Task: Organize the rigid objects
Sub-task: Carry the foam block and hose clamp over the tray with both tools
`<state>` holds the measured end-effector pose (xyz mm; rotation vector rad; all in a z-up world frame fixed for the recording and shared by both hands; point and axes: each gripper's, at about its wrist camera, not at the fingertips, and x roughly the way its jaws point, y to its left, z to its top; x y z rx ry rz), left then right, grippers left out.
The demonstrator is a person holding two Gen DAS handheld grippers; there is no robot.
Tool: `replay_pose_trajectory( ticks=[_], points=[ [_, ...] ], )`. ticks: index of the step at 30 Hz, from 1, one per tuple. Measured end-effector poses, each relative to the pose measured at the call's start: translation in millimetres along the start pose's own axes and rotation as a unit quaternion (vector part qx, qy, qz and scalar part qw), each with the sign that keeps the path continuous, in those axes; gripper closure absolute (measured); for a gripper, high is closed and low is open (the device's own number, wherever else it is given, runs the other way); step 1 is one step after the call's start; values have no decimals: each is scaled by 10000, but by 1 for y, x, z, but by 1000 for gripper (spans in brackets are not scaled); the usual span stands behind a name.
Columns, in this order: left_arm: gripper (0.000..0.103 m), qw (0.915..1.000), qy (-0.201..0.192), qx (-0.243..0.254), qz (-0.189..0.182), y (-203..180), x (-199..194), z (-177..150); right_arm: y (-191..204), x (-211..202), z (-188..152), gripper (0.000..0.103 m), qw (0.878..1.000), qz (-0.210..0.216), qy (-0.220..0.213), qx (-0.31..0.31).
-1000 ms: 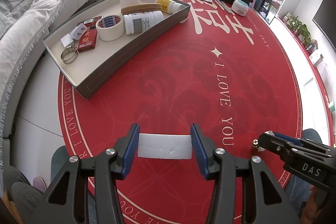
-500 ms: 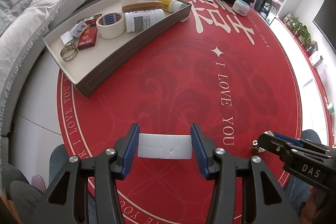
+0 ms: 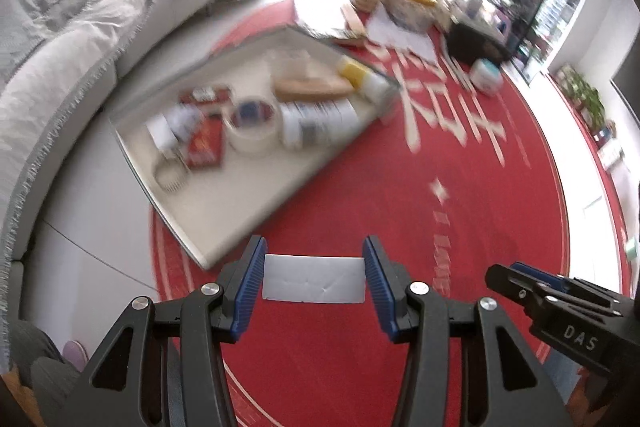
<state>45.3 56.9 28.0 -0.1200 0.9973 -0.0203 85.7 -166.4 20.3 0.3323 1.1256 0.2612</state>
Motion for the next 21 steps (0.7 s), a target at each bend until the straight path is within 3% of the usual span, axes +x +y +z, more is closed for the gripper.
replay_pose_trajectory(
  ticks=[9, 10, 11, 12, 13, 16, 19, 21],
  points=[
    [50, 9974, -256, -608, 280, 52, 0, 56, 42, -4, 77, 66, 9979, 468, -271, -343],
    [50, 9974, -277, -591, 294, 54, -1, 58, 40, -1, 75, 66, 9981, 430, -164, -402],
    [50, 9977, -272, -537, 311, 54, 0, 58, 36, 6, 68, 56, 9980, 385, 83, -500],
    [50, 9980, -247, -498, 307, 53, 3, 57, 31, 13, 60, 43, 9976, 262, 287, -572],
    [50, 9983, -202, -473, 277, 52, 6, 55, 24, 19, 47, 23, 9969, 32, 426, -654],
    [50, 9989, -74, -412, 212, 47, 16, 49, 3, 35, 5, 23, 9916, -594, 723, -896],
    [50, 9993, 23, -330, 176, 40, 22, 45, -14, 57, -27, 23, 9882, -604, 1232, -680],
    [50, 9994, 25, -279, 194, 37, 21, 44, -16, 62, -37, 23, 9878, -680, 1241, -646]
  ],
)
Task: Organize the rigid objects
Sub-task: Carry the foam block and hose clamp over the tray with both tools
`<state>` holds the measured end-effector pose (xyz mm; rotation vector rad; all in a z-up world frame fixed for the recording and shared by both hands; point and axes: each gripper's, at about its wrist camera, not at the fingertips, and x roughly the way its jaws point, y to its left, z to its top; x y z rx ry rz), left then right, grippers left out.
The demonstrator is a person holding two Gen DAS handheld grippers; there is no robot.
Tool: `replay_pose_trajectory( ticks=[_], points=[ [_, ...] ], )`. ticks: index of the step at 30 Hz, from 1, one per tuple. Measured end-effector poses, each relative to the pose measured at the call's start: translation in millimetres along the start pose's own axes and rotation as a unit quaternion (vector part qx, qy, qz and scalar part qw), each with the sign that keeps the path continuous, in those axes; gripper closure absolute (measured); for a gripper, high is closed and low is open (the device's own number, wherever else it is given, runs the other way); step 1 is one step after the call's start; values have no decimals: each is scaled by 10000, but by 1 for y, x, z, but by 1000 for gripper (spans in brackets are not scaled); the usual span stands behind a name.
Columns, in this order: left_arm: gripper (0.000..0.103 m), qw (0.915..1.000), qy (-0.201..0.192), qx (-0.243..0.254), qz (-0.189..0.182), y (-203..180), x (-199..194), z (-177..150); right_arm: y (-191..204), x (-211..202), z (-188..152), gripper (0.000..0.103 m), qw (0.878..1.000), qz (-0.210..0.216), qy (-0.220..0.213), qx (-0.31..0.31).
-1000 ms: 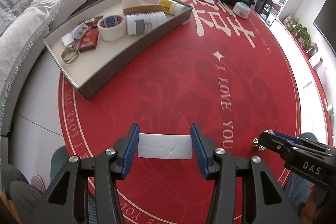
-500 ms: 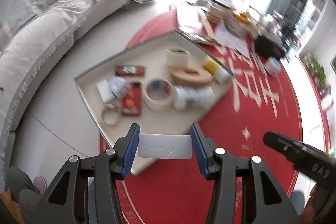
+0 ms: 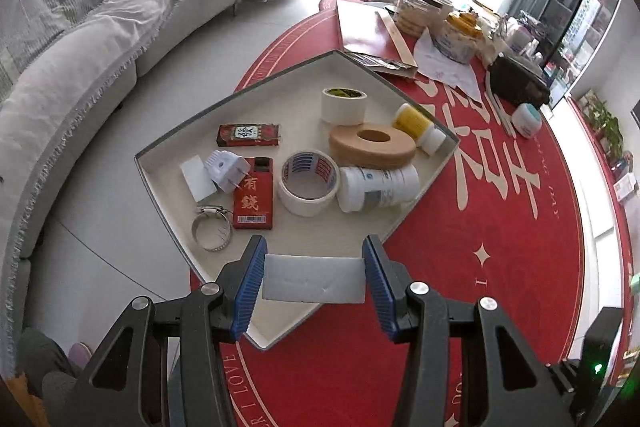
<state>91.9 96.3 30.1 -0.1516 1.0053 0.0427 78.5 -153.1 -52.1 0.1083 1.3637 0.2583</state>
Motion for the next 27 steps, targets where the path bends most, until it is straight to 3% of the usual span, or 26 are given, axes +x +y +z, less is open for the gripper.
replay_pose_trajectory(
  ticks=[3, 4, 6, 9, 18, 23, 27],
  points=[
    [50, 10000, 0, 17, 35, -1, -2, 0, 8, -3, -3, 44, 9987, -454, -138, -167],
    [50, 10000, 2, 16, 53, -1, -2, 1, 9, -6, -3, 57, 9988, -417, -187, -153],
    [50, 10000, 6, 0, 87, 1, -2, 2, 8, -8, -2, 57, 9996, -246, -132, -62],
    [50, 9999, -21, -43, 127, 4, -4, 8, 19, -25, 12, 57, 9988, -179, -402, -220],
    [50, 9988, -202, -309, 321, 20, -8, 44, 82, -100, 121, 57, 9857, 654, -1510, -357],
    [50, 9980, -216, -415, 425, 30, 2, 64, 105, -106, 168, 57, 9811, 1055, -1610, -207],
    [50, 9974, -108, -514, 492, 38, 16, 72, 120, -94, 193, 57, 9812, 1095, -1572, -213]
  ],
)
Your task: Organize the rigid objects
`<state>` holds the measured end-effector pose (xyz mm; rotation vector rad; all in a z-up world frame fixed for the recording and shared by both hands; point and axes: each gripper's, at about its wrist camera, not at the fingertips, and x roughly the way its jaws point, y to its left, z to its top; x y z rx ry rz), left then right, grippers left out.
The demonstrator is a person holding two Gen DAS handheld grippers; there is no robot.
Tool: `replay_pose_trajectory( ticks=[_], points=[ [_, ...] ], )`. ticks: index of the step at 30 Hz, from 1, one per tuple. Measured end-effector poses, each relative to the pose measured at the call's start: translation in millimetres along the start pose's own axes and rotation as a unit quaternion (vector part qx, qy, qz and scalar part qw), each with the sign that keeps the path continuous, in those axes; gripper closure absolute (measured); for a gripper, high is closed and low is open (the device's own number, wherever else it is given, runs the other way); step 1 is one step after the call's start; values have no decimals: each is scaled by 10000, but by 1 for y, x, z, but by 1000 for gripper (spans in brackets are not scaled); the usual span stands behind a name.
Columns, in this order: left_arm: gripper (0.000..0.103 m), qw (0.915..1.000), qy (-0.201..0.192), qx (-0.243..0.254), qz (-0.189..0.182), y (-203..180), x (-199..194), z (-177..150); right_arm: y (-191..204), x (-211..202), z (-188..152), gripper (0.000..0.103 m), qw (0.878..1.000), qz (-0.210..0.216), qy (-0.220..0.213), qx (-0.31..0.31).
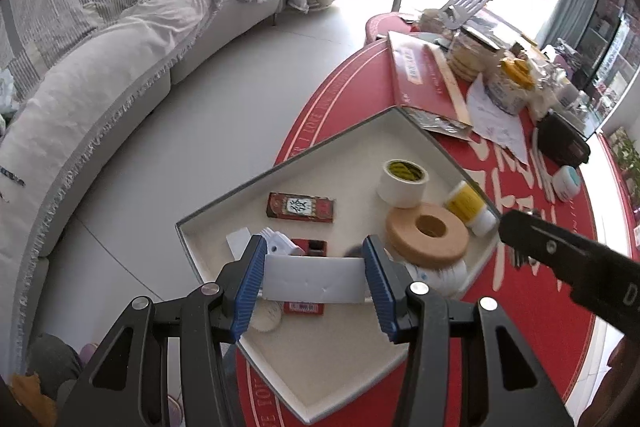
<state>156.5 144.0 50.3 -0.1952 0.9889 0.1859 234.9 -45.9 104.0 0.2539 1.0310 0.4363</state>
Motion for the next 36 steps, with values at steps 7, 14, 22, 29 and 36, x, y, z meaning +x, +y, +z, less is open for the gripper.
replay_pose_trajectory(
  ticks=[7, 14, 22, 29, 36],
  points=[
    [33, 9991, 409, -74, -19, 4, 39, 1, 1, 50, 4, 57, 9991, -104, 404, 33],
    [7, 9962, 847, -29, 197, 7, 60, -11, -7, 64, 6, 0, 9982, -61, 599, 81],
    [0, 9934, 1105, -210, 222, 20, 52, -18, -16, 43, 0, 0, 9976, -184, 669, 17],
    [0, 9917, 1159, -415, 372, 29, 42, -23, -5, 39, -3, 0, 9948, -398, 921, -186],
    [0, 9892, 1324, -465, 430, 30, 46, -25, 4, 46, -6, 0, 9922, -472, 1121, -265]
  ],
)
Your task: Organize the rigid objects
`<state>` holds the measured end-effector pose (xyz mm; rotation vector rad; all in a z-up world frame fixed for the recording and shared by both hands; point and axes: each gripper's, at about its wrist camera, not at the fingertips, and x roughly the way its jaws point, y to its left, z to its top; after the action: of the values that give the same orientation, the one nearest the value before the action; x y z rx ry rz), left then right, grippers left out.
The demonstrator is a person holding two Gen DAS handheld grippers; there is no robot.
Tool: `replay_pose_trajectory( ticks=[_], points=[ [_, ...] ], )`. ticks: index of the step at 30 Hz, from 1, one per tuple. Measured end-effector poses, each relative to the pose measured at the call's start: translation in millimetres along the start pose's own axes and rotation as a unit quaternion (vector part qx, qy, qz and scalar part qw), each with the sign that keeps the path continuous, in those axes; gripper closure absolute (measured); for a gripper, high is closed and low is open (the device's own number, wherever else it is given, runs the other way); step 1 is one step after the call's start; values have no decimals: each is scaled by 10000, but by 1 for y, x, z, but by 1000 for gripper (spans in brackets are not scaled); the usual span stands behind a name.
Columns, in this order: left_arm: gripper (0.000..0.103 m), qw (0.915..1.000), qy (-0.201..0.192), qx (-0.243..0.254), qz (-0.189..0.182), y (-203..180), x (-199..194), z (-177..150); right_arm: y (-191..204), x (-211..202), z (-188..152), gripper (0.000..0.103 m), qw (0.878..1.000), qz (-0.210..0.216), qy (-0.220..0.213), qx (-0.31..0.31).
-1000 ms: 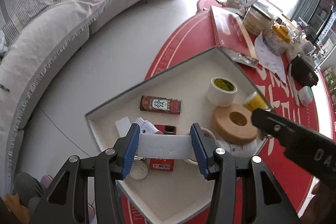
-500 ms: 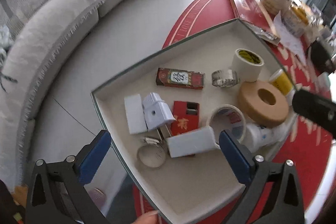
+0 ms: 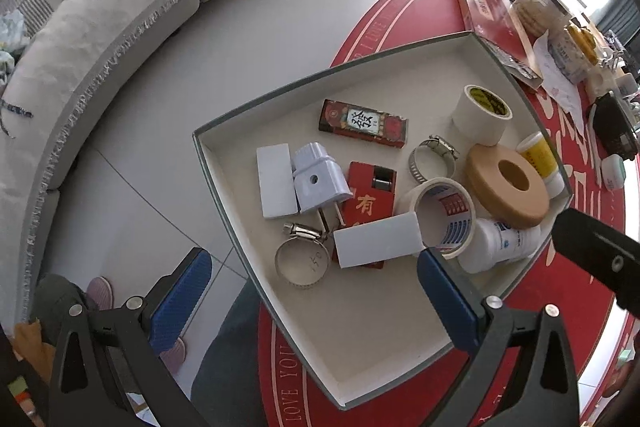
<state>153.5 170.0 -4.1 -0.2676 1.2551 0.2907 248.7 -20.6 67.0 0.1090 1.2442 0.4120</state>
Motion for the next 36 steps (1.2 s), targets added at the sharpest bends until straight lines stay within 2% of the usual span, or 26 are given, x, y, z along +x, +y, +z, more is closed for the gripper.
replay_pose_trajectory(
  ticks=[15, 36],
  points=[
    [1, 10000, -13, -59, -4, 2, 0, 2, 16, 15, 0, 0, 9987, -311, 301, -279],
    [1, 9999, -8, -71, -117, 5, 1, 4, 32, 22, 2, 0, 9964, -532, 373, -550]
  ],
)
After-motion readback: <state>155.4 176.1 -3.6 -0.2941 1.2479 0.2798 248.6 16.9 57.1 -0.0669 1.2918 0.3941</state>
